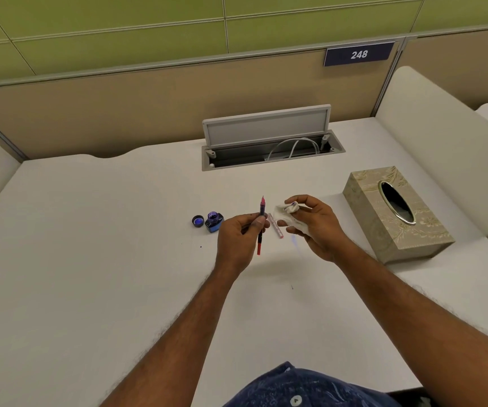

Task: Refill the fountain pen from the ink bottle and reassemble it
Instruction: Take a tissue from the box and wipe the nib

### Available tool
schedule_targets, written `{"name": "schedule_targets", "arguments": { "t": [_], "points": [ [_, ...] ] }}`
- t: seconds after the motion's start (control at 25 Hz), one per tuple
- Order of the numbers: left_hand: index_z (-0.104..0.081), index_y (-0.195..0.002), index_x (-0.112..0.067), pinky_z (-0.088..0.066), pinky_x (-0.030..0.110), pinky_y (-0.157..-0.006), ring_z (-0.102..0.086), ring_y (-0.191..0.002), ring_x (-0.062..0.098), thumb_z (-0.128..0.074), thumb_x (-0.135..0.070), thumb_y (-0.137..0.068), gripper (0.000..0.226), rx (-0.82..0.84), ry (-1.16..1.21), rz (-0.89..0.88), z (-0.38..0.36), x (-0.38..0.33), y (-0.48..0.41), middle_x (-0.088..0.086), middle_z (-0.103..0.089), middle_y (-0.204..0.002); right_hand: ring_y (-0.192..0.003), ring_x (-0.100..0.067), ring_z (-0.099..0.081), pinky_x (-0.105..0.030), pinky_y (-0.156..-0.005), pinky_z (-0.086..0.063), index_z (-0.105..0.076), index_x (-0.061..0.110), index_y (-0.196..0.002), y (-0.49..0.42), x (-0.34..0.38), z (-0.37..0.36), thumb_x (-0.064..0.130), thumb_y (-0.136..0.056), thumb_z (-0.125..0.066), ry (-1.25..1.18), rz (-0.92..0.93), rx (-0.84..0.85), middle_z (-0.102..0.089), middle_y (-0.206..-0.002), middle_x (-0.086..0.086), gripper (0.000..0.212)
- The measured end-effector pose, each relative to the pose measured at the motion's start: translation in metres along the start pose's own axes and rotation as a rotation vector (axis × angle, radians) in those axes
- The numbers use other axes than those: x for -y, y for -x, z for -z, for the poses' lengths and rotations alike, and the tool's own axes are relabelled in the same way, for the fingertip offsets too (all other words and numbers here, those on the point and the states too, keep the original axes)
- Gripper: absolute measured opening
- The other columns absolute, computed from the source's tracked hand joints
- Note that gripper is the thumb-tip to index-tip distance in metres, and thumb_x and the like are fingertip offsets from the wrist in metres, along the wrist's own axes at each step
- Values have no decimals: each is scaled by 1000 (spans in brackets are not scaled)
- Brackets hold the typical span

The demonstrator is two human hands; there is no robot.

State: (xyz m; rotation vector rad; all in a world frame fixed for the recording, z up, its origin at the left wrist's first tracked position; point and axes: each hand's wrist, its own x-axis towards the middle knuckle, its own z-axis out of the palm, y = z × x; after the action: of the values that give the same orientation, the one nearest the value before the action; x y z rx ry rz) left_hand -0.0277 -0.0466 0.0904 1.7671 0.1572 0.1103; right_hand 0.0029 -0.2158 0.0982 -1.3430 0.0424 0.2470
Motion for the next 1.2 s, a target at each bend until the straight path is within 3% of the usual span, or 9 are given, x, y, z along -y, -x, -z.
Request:
{"name": "schedule_targets", "arguments": {
  "t": [0.2,0.28,0.36,0.44,0.52,0.64,0.76,0.96,1.2],
  "points": [
    [-75,-98,-7,-54,20,-82,-70,-86,10,-60,-19,-93,19,5,16,37,-1,10,-2,-1,-75,-88,-81,-26,-74,-33,-80,-60,-65,-6,-91,1,-12,4,-10,-91,-36,-120,-49,-27,-68,-99,-17,29],
    [-74,-99,-7,-53,19,-82,-70,-87,10,-60,-19,-93,20,9,17,53,-2,13,-3,-1,-75,-88,-83,-23,-74,-30,-75,-61,-67,-6,-90,2,-17,5,-5,-94,-40,-131,-43,-30,-71,-95,-15,27],
    [-74,-99,-6,-52,18,-81,-70,-86,9,-60,-20,-93,21,22,9,70,-4,16,-4,0,-76,-88,-88,-25,-72,-28,-75,-59,-69,0,-93,1,-23,8,-2,-92,-54,-16,28,-62,-72,-97,-12,14],
    [-74,-100,-6,-51,16,-79,-70,-86,9,-60,-20,-93,21,38,-14,81,-6,17,-3,0,-76,-90,-97,-26,-70,-31,-84,-58,-67,8,-102,-1,-28,10,1,-87,-65,134,127,-84,-72,-104,-10,17],
    [-74,-102,-6,-52,14,-78,-70,-87,11,-60,-21,-93,22,38,-40,81,-9,17,-2,2,-76,-92,-101,-22,-68,-29,-87,-57,-65,9,-108,-2,-27,8,5,-87,-68,289,200,-116,-70,-109,-7,22],
    [-73,-107,-7,-52,7,-75,-70,-89,12,-63,-23,-91,25,10,-55,81,-13,17,-2,4,-75,-96,-93,-13,-64,-19,-81,-54,-69,10,-103,-3,-22,1,15,-88,-68,632,465,-168,-66,-101,2,15],
    [-73,-107,-9,-51,6,-72,-70,-89,10,-69,-25,-87,26,-10,-58,80,-15,16,-2,3,-76,-98,-88,-9,-63,-16,-80,-52,-72,10,-101,-5,-20,-3,16,-88,-68,749,614,-152,-69,-97,1,15],
    [-73,-108,-11,-48,8,-73,-69,-88,11,-69,-27,-87,26,-3,-108,91,-16,16,-2,0,-75,-97,-86,-5,-61,-13,-80,-50,-71,10,-99,-8,-22,-6,14,-88,-67,824,621,-118,-71,-96,-1,13],
    [-73,-95,-13,-50,15,-77,-69,-88,15,-55,-18,-96,19,69,-48,113,-18,17,2,3,-75,-91,-89,-5,-62,-18,-78,-51,-69,17,-100,-13,-23,-2,16,-89,-66,747,447,-179,-66,-95,11,11]
  ]
}}
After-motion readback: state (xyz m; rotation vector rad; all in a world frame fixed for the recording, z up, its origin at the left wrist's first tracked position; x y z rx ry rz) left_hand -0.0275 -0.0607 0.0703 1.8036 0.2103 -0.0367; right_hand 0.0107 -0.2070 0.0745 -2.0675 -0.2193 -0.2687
